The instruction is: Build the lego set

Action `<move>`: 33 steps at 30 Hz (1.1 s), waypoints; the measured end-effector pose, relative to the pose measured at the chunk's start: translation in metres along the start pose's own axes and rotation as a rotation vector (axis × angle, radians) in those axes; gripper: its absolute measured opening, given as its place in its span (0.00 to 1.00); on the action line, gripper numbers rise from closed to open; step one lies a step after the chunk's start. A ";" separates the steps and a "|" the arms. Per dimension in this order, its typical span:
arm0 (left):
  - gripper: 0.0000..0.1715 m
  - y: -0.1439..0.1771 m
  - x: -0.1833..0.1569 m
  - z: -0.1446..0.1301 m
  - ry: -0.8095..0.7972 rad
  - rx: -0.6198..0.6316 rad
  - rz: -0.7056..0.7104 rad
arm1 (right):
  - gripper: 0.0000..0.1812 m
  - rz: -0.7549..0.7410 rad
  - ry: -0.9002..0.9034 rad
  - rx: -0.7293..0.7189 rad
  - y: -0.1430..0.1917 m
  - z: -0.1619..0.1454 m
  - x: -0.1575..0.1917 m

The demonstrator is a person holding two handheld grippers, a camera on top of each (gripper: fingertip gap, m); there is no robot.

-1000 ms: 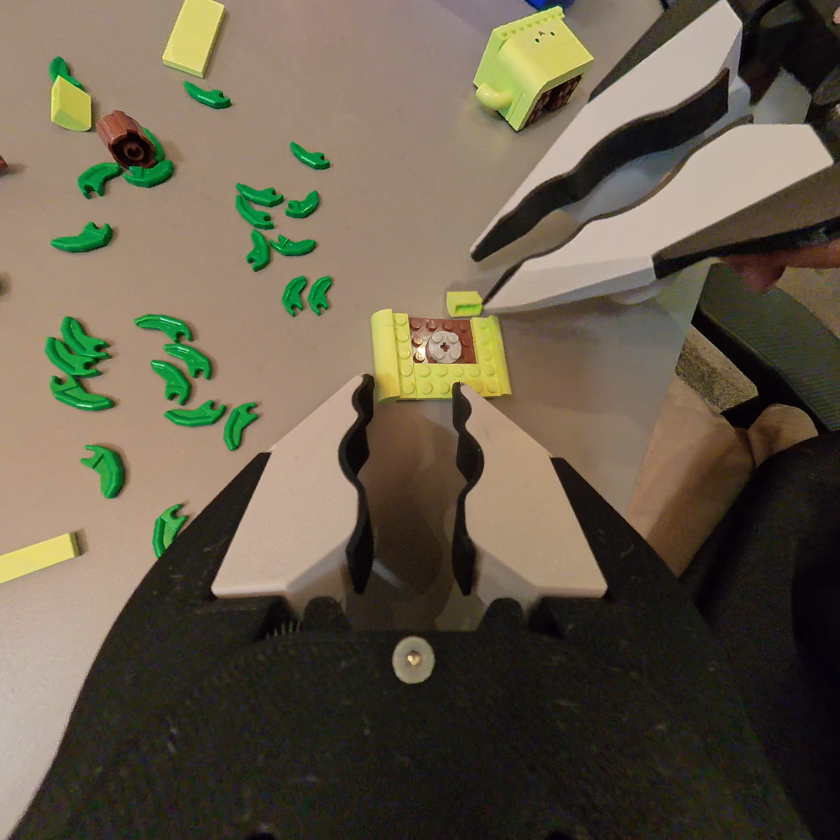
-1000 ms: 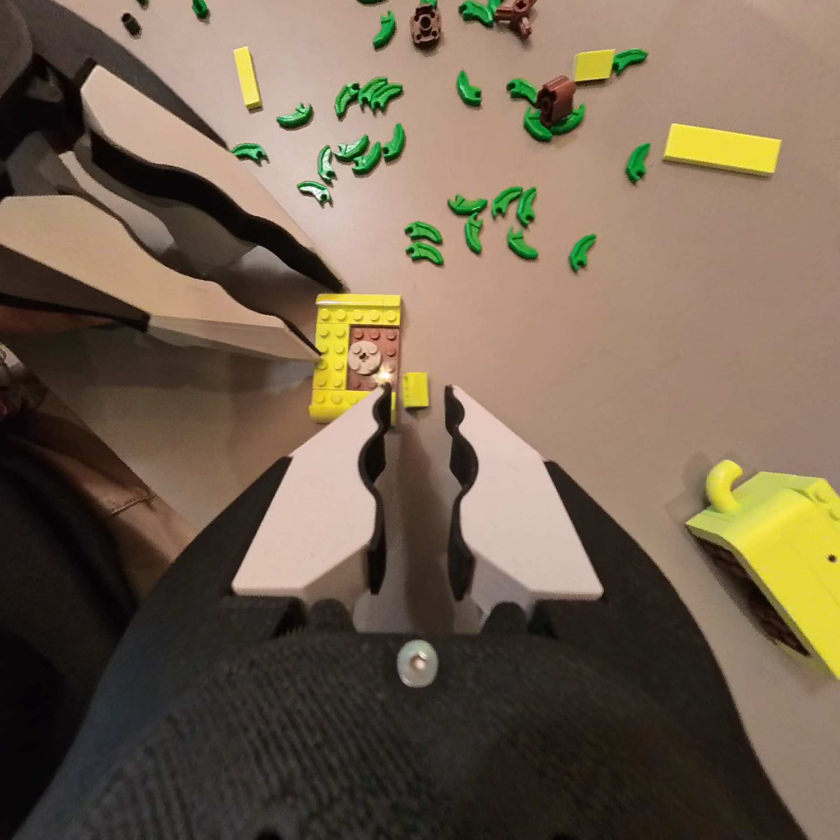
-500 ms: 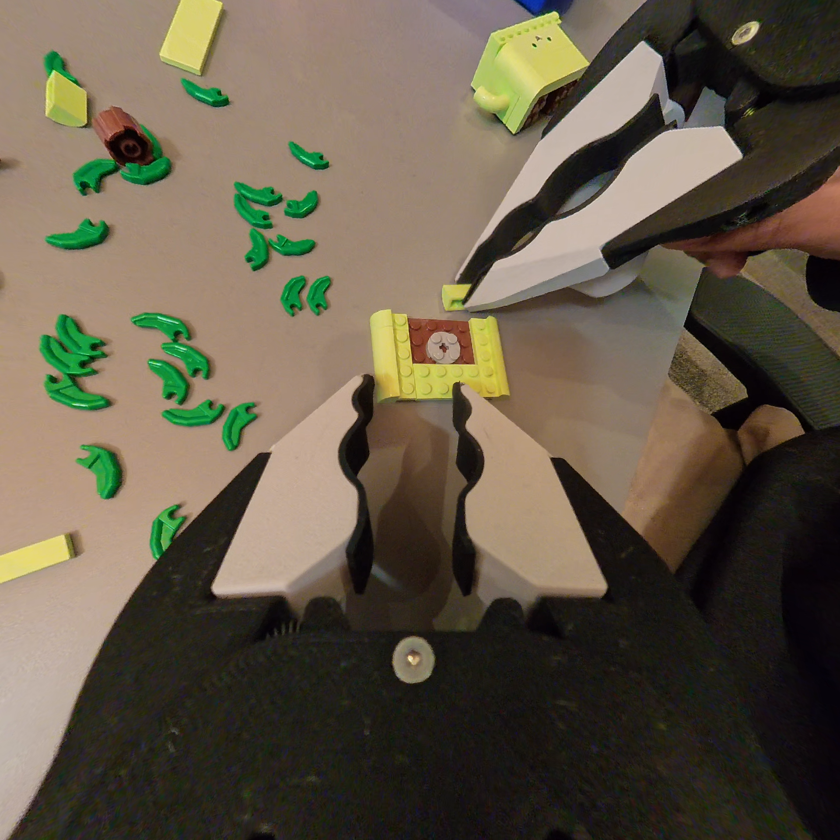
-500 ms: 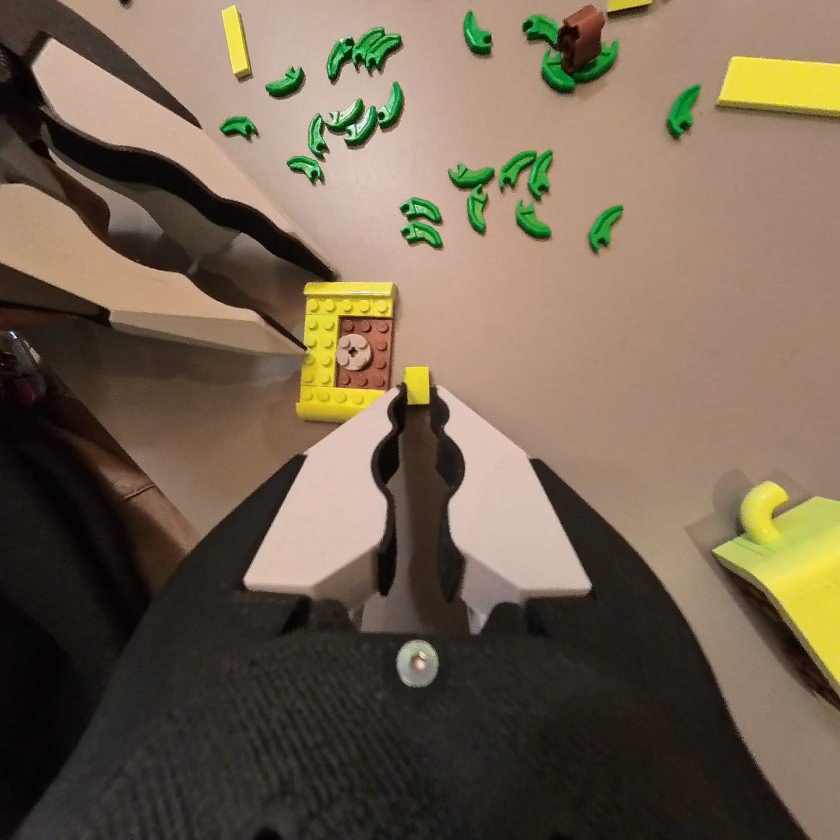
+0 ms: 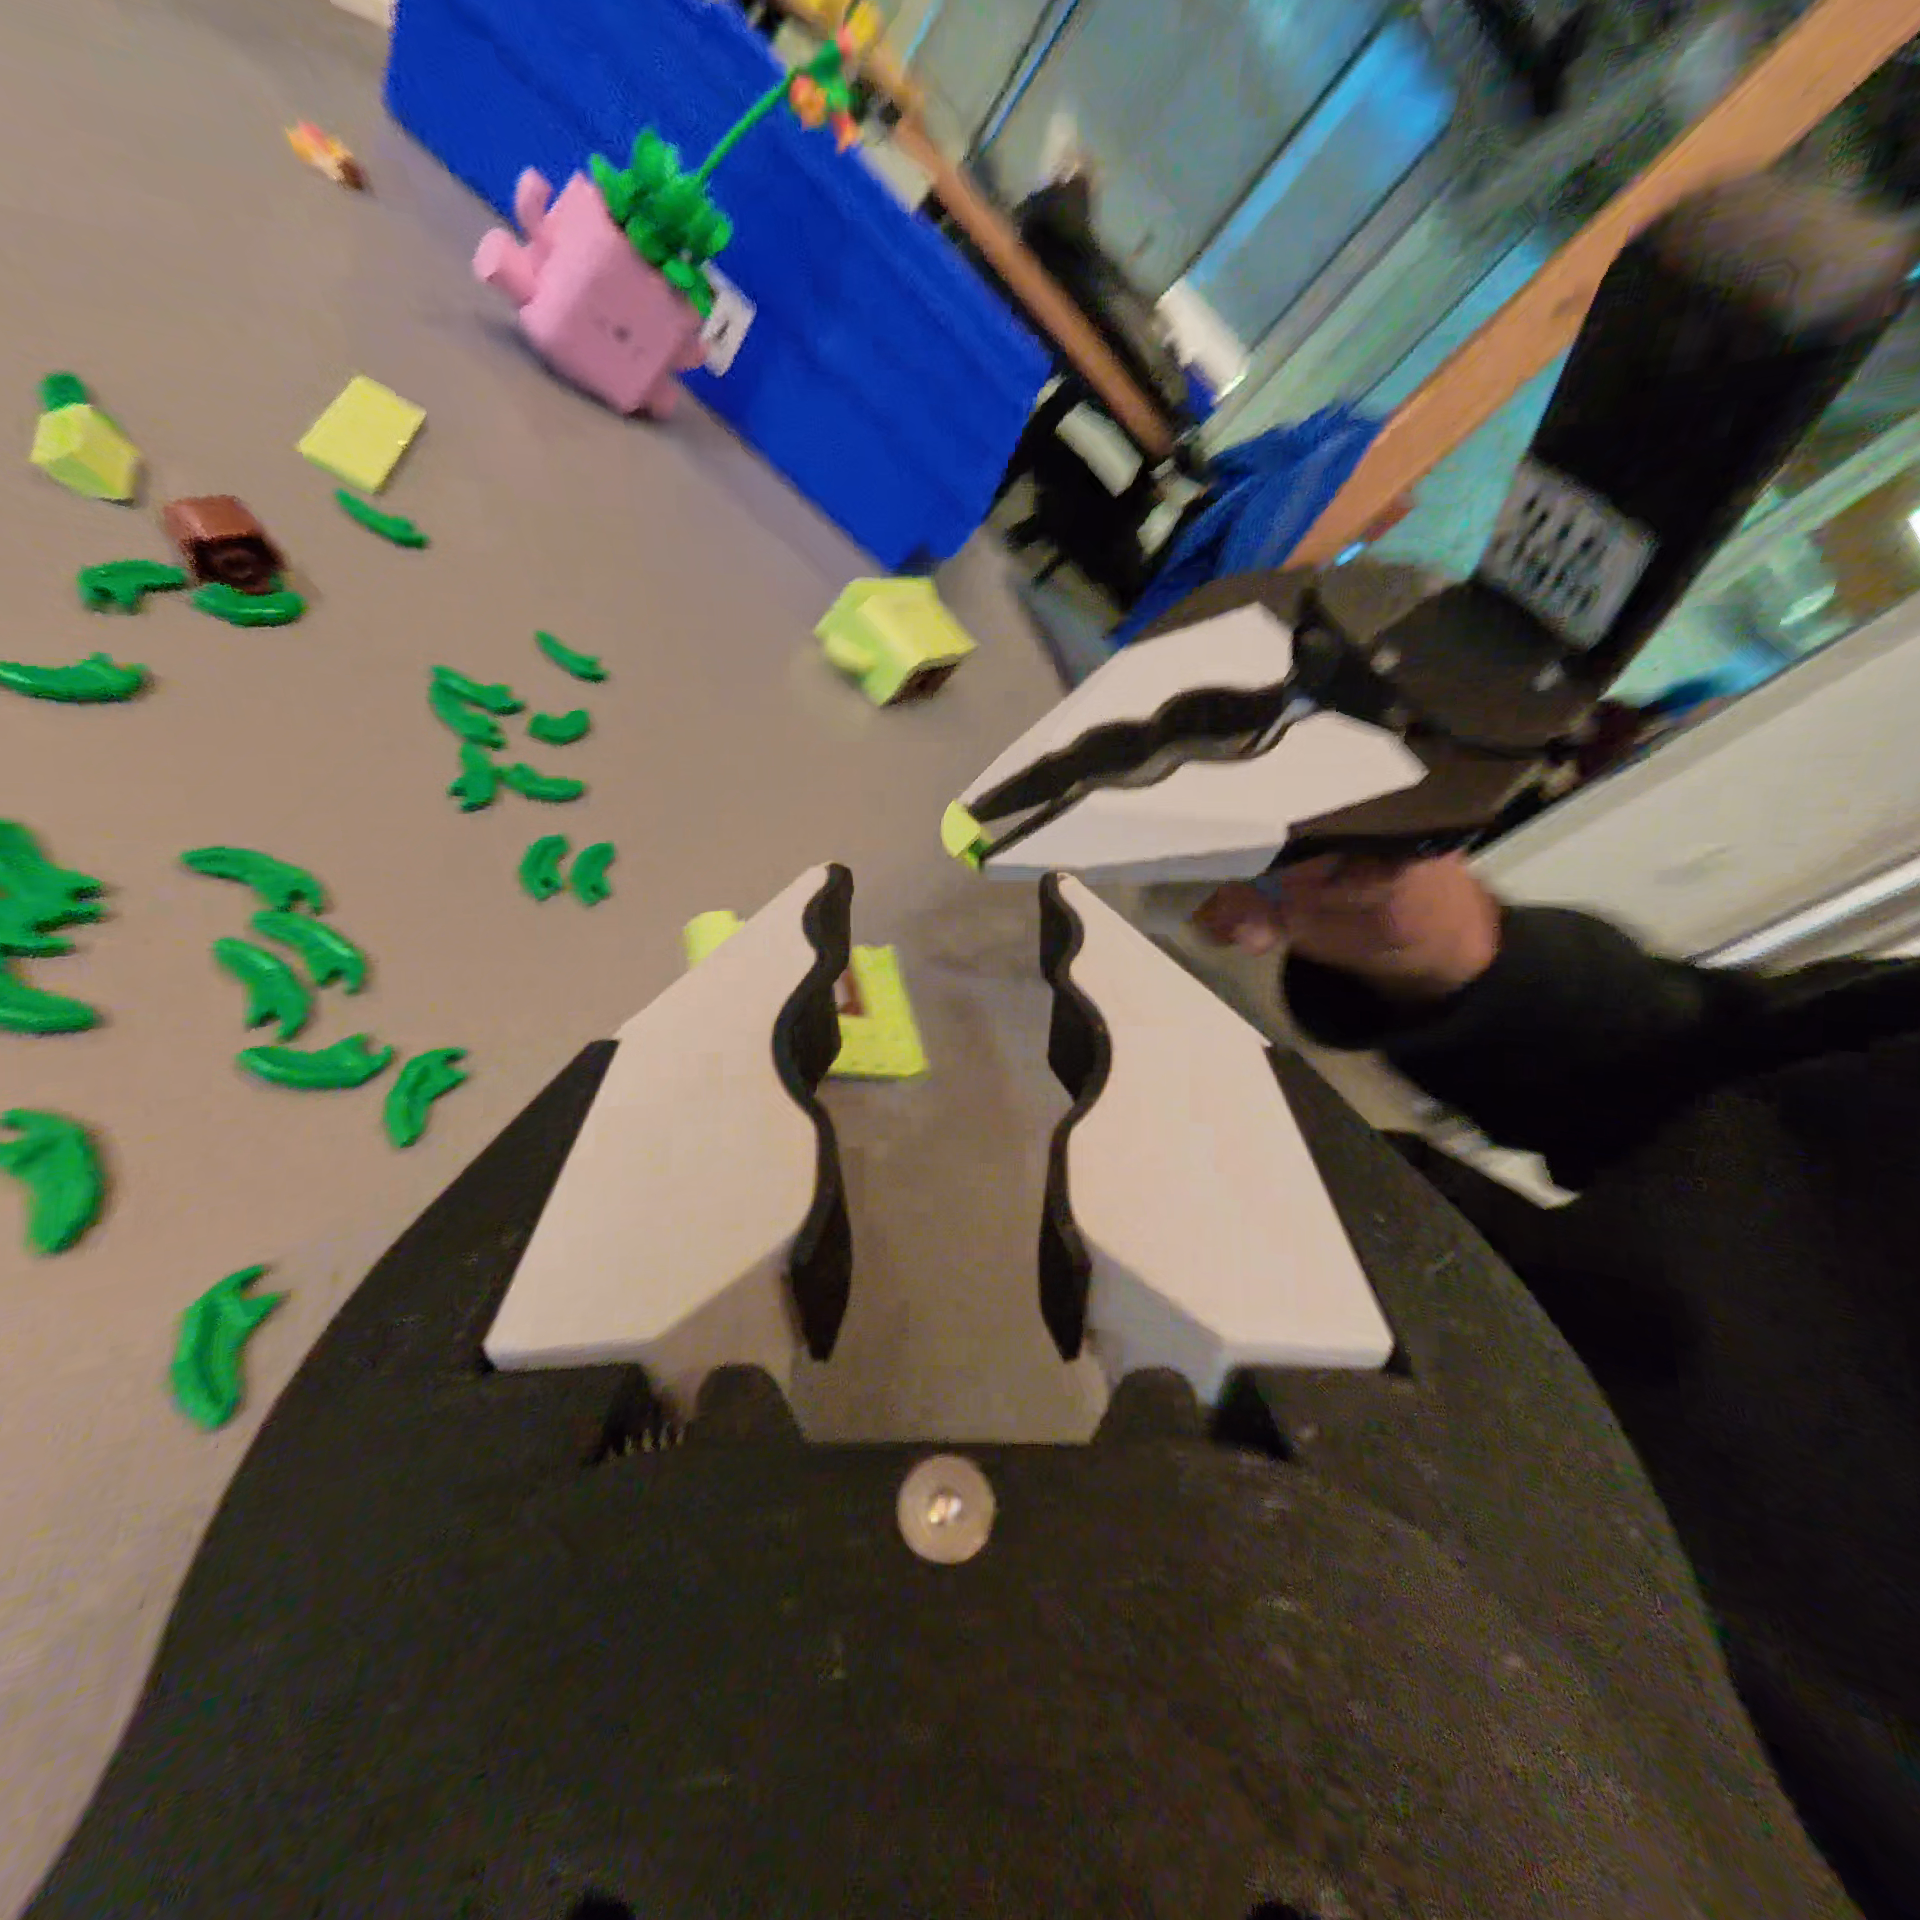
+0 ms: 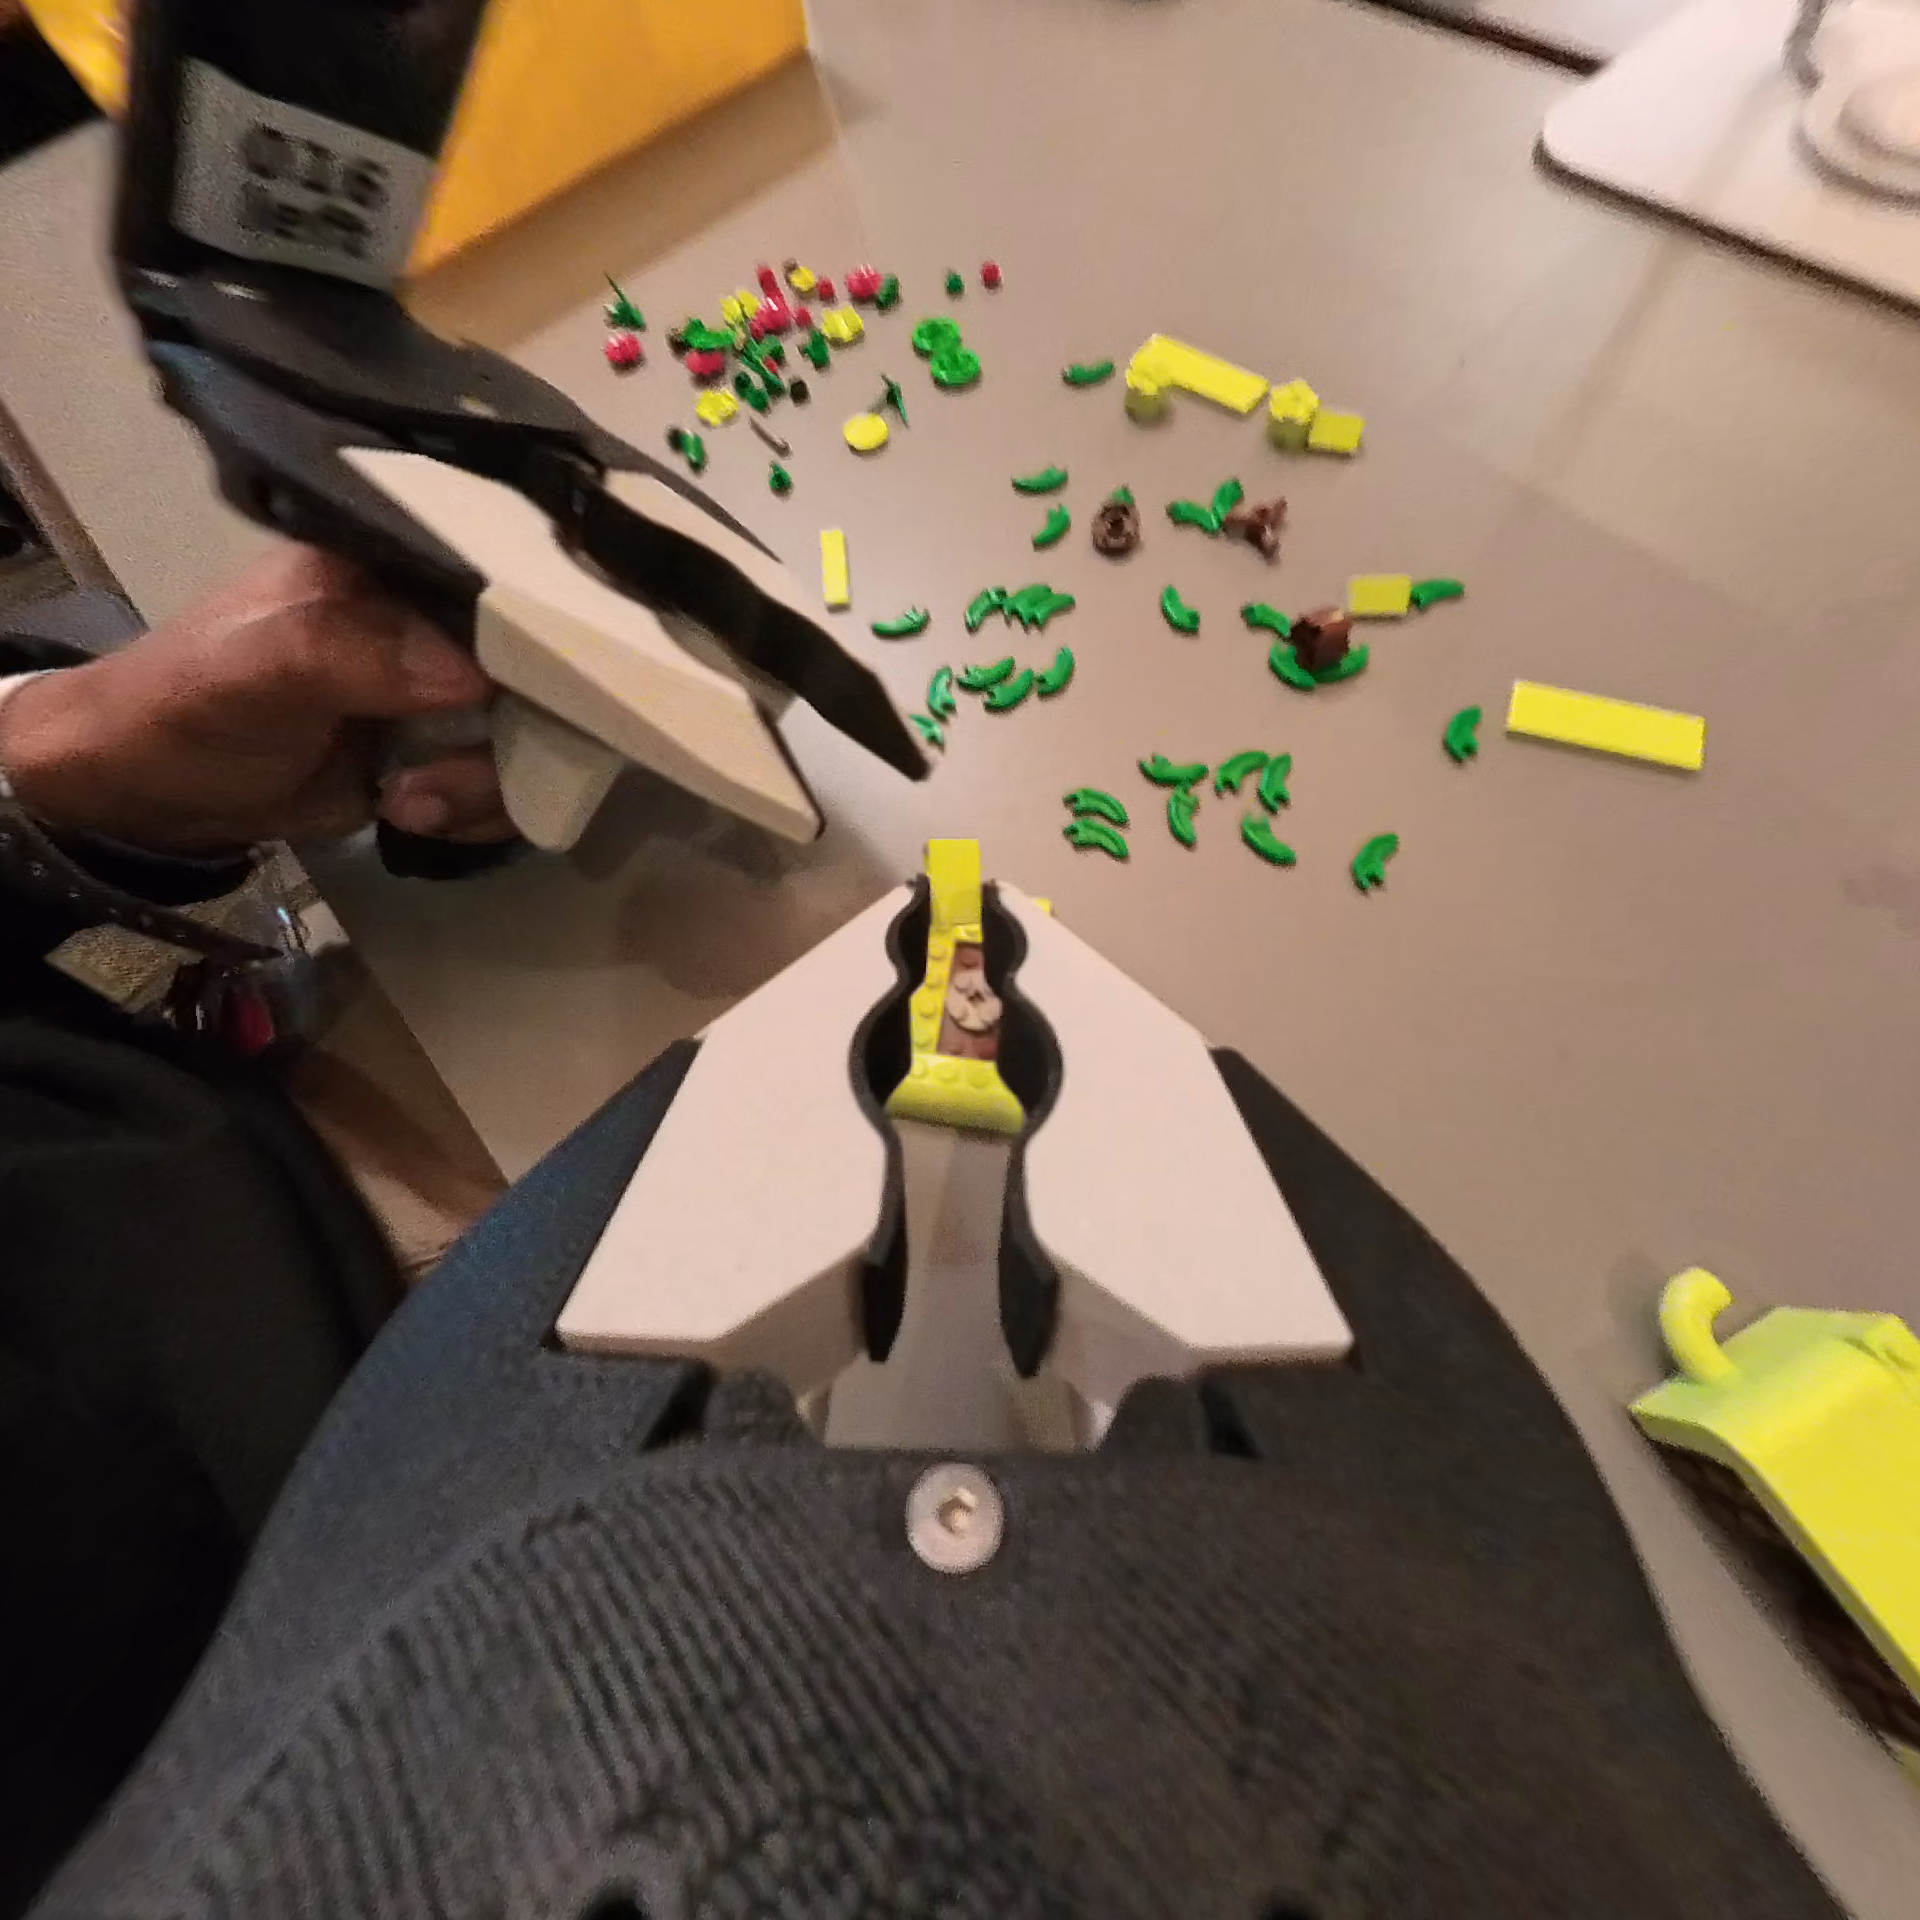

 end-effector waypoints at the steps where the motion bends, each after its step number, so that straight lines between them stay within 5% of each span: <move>1: 0.21 0.002 0.000 0.002 0.048 -0.027 -0.051 | 0.04 0.006 0.016 -0.026 0.001 0.002 0.005; 9: 0.15 0.004 -0.003 0.005 0.269 -0.112 -0.308 | 0.04 -0.008 0.119 -0.122 0.006 0.008 0.023; 19: 0.04 -0.001 -0.009 0.001 0.255 -0.078 -0.334 | 0.05 0.012 0.098 -0.146 0.007 0.005 0.026; 33: 0.04 -0.001 -0.007 0.001 0.250 -0.075 -0.326 | 0.05 0.014 0.099 -0.146 0.006 0.005 0.025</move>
Point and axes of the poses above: each gripper's, where its closed fingertips meet, y back along the fingers, z out of its top, x = y × z across the jaws, the point moved 6 cm from there along y, back along the fingers, and after that the axes turned 1 degree about -y, right-handed, at the moved point
